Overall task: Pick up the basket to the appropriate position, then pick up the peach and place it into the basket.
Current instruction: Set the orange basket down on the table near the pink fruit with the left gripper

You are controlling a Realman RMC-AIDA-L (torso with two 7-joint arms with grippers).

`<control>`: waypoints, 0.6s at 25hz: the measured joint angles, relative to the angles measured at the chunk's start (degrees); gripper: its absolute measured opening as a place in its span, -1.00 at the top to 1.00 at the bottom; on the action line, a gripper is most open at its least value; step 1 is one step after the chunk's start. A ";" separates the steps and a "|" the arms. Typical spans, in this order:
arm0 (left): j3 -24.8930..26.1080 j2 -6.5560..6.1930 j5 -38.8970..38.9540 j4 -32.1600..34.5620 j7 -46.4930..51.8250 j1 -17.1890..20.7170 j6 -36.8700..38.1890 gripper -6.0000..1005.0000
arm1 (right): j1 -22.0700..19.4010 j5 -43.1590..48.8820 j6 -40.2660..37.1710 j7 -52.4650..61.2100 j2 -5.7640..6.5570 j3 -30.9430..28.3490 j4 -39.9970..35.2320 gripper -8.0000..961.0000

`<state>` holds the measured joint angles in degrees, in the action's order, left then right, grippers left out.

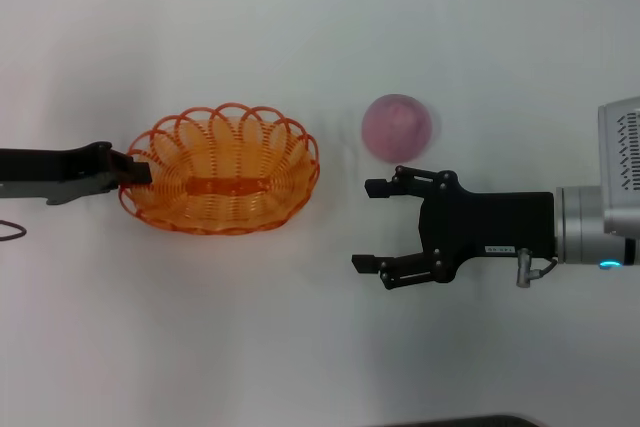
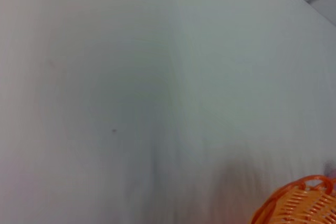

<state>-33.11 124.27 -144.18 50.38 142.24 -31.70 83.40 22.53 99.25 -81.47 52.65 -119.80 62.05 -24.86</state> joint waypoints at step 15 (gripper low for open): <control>-0.74 0.12 2.38 -0.02 0.13 0.75 -0.82 0.75 | 0.01 -0.13 -0.25 0.00 0.00 0.00 0.25 -0.98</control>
<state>-33.85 124.39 -141.80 50.36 142.37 -30.95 82.58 22.53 99.12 -81.71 52.65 -119.79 62.05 -24.61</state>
